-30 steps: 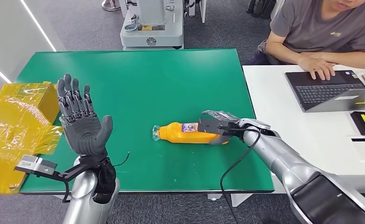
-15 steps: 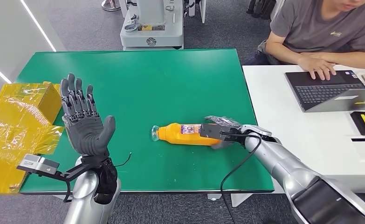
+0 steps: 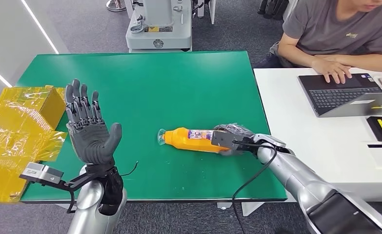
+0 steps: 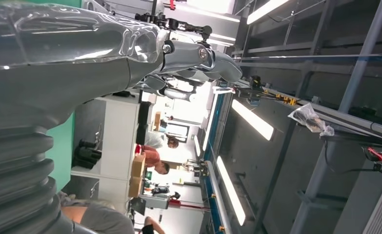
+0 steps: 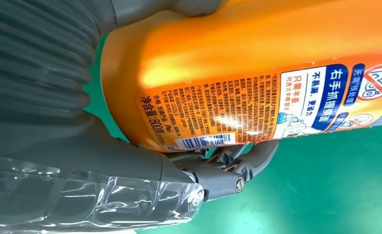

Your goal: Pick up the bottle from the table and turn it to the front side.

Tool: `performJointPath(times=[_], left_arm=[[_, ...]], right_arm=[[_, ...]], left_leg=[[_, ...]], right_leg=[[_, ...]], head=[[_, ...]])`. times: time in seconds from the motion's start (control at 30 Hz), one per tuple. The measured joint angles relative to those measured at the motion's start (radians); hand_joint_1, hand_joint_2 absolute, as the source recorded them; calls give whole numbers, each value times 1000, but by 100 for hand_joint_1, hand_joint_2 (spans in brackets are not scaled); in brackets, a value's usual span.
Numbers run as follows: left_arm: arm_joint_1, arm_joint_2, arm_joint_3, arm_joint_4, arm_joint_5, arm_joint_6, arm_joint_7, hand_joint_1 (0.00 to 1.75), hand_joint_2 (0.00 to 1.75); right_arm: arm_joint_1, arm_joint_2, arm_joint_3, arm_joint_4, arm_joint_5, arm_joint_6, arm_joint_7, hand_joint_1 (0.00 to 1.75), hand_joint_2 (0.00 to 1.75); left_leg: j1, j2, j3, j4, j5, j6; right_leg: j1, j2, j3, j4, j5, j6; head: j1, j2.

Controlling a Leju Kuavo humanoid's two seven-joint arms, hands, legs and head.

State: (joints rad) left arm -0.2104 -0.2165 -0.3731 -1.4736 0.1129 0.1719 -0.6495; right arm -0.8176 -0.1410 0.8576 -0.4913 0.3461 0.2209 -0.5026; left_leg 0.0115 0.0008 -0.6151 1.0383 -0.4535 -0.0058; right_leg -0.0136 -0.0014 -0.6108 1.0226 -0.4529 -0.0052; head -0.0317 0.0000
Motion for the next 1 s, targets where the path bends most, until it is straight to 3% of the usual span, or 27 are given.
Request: performJointPath(times=[0.27, 0.47, 0.7, 1.0], left_arm=[[9, 0, -6, 0, -1, 5, 0, 0, 175], [13, 0, -14, 0, -2, 6, 0, 0, 175], [14, -1, -16, -4, -3, 10, 5, 0, 175], [-11, -2, -34, -2, 34, -1, 27, 0, 175]], right_arm=[[80, -16, -61, -113, 35, -150, -3, 175, 175], [121, -20, -104, -194, 49, -199, 11, 175, 175], [259, -20, -214, -451, 84, -396, 63, 175, 175], [419, 11, -253, -761, 245, -734, 17, 175, 175]], left_leg=[[0, 0, 0, 0, 0, 0], [0, 0, 0, 0, 0, 0], [0, 0, -1, 0, -1, 0], [0, 0, -1, -1, -1, 0]], right_leg=[[0, 0, 0, 0, 0, 0], [0, 0, 0, 0, 0, 0], [0, -1, -1, 0, -1, 0], [0, 0, -1, 0, -1, 1]], head=[[0, 0], [0, 0], [0, 0], [0, 0]])
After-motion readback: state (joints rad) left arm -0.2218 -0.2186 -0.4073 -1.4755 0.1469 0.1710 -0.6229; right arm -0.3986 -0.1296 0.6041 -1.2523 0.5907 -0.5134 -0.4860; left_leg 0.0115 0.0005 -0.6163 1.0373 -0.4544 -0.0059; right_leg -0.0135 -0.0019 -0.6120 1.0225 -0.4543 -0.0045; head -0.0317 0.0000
